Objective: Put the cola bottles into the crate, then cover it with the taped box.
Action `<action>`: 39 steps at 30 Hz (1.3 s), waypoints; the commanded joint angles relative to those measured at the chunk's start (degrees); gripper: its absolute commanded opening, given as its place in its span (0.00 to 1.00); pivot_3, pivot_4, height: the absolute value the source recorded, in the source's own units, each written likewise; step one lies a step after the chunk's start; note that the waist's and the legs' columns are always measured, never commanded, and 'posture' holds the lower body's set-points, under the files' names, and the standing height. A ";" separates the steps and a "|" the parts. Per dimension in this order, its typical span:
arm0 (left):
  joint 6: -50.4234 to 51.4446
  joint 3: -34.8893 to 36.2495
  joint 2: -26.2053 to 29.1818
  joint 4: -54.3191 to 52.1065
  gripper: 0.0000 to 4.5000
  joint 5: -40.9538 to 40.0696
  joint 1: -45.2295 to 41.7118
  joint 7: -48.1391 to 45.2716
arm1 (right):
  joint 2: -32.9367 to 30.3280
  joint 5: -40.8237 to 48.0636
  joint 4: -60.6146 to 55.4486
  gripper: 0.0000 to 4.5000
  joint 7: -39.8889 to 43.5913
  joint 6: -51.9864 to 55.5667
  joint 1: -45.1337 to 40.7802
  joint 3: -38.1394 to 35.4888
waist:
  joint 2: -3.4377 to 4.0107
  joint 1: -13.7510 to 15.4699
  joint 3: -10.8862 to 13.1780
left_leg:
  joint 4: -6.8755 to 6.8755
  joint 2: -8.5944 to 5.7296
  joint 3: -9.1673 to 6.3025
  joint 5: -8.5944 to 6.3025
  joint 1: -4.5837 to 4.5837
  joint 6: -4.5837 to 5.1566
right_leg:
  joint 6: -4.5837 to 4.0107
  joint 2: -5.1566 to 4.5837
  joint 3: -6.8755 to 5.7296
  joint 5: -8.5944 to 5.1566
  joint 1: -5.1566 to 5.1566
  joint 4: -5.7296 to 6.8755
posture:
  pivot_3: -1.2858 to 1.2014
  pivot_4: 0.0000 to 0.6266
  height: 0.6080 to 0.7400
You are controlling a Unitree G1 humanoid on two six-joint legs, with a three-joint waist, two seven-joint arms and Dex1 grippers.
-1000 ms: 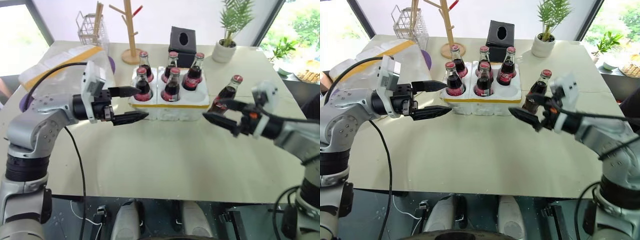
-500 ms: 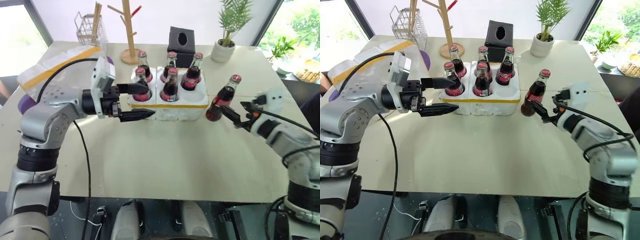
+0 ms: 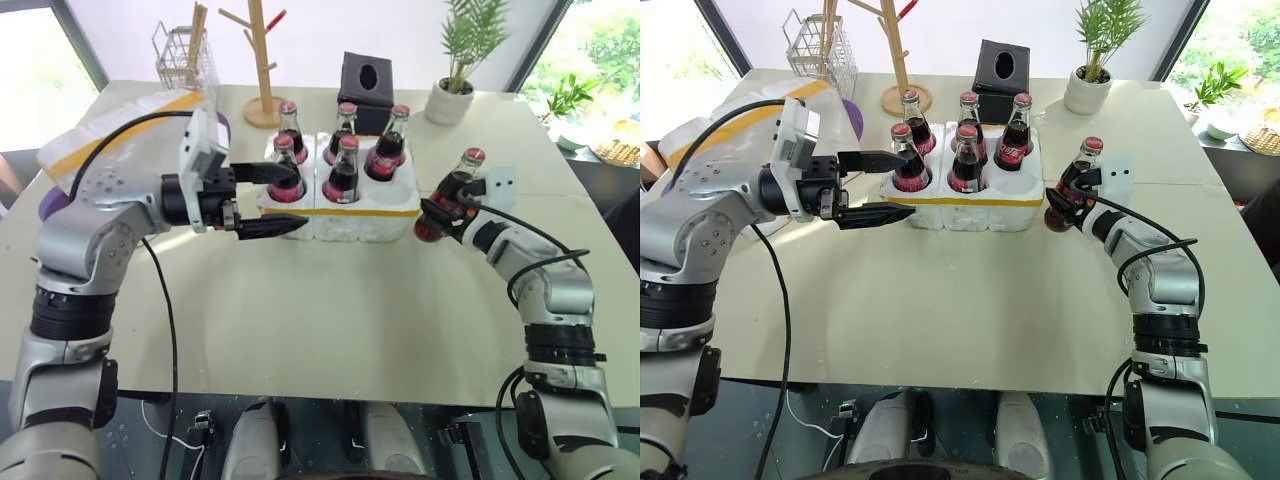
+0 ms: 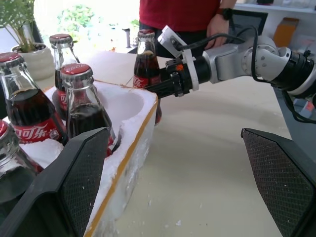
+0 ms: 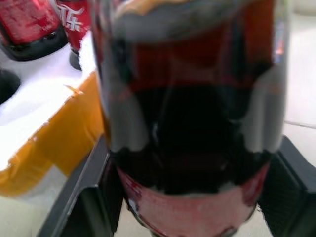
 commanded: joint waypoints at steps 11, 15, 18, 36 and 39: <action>-0.72 2.48 0.56 -2.90 1.00 -0.58 1.23 2.28 | -2.77 11.67 -14.55 0.63 5.99 3.77 -11.91 -3.17 | 0.42 -0.14 0.28 | -0.03 0.14 0.00 0.11 -0.02 -0.19 | -0.08 0.20 0.00 -0.05 -0.09 0.05 | 0.52 0.24 1.00; -0.93 2.51 0.47 -2.81 1.00 -0.54 1.32 2.49 | -2.40 10.82 -14.47 0.63 5.70 4.51 -11.17 -0.72 | 0.43 0.18 0.28 | 0.01 0.02 0.04 -0.01 -0.06 0.03 | -0.06 -0.01 -0.01 -0.03 -0.09 0.05 | 0.52 0.24 1.00; -1.05 2.56 0.48 -2.73 1.00 -0.48 1.31 2.56 | -1.60 8.33 -12.32 0.63 4.85 4.22 -11.10 2.30 | 0.43 0.00 0.28 | 0.03 0.01 0.03 -0.01 -0.07 0.03 | -0.06 -0.01 -0.01 -0.03 -0.09 0.06 | 0.52 0.24 1.00; -1.49 3.52 1.79 -2.76 1.00 0.02 2.22 2.90 | -1.64 -2.43 1.98 0.99 12.48 2.98 -16.26 12.66 | 0.42 -0.28 0.27 | 0.01 0.05 0.01 0.05 0.02 -0.08 | -0.06 0.06 -0.03 -0.03 -0.05 0.10 | 0.52 0.24 1.00; -0.81 4.36 2.38 -3.81 1.00 -0.45 2.98 3.39 | -6.37 1.20 -1.71 0.99 17.20 5.75 -16.25 8.60 | 0.42 0.11 0.27 | 0.01 0.04 0.00 0.06 -0.03 -0.09 | -0.06 0.04 -0.03 -0.03 -0.06 0.09 | 0.52 0.24 1.00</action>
